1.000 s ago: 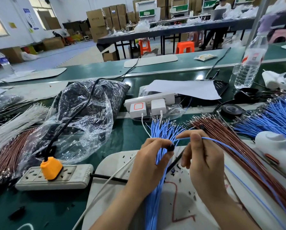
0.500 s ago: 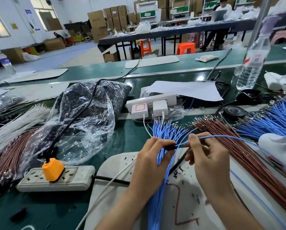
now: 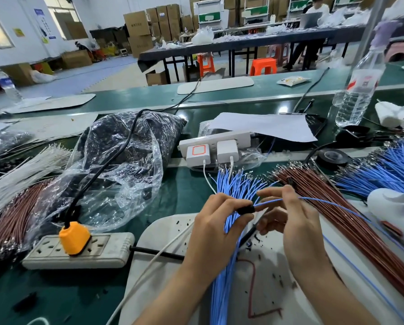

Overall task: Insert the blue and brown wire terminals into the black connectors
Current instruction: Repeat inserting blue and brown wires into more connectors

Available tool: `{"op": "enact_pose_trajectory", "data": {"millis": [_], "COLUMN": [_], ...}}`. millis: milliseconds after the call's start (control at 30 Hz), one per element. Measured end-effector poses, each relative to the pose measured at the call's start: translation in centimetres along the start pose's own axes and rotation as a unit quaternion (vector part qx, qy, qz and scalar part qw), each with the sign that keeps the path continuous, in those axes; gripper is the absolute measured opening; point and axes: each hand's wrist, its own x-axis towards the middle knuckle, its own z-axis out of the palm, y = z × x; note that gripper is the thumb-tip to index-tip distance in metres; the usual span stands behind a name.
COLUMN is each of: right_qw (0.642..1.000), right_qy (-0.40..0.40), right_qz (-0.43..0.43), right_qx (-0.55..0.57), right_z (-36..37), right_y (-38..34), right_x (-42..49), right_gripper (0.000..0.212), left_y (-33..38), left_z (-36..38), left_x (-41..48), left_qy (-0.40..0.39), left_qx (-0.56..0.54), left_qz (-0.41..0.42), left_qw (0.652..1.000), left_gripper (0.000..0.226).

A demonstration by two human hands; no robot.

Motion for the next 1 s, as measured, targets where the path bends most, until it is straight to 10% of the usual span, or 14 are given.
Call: {"op": "enact_pose_trajectory", "data": {"millis": [233, 500, 700, 867, 1000], "right_qw": [0.959, 0.998, 0.935, 0.962, 0.930], "right_qy": [-0.111, -0.015, 0.229, 0.240, 0.150], "right_qz": [-0.094, -0.001, 0.135, 0.040, -0.257], "right_qx": [-0.242, -0.063, 0.234, 0.126, -0.213], "right_z": [0.5, -0.2, -3.4, -3.1, -2.0], "right_y": [1.0, 0.7, -1.0, -0.9, -0.9], "right_x": [-0.4, 0.4, 2.3, 2.3, 0.8], "right_gripper": [0.024, 0.020, 0.020, 0.022, 0.019], "left_y": [-0.1, -1.0, -3.0, -3.5, -1.7], "left_z": [-0.2, -0.4, -2.8, -3.1, -2.7], "left_x": [-0.2, 0.1, 1.2, 1.5, 1.3], "left_qy": [0.004, -0.059, 0.230, 0.245, 0.232], "left_qx": [0.031, 0.001, 0.150, 0.127, 0.179], "left_qz": [-0.045, 0.000, -0.182, -0.269, -0.140], "left_qw": [0.999, 0.998, 0.944, 0.923, 0.946], "left_gripper": [0.023, 0.022, 0.018, 0.020, 0.034]}}
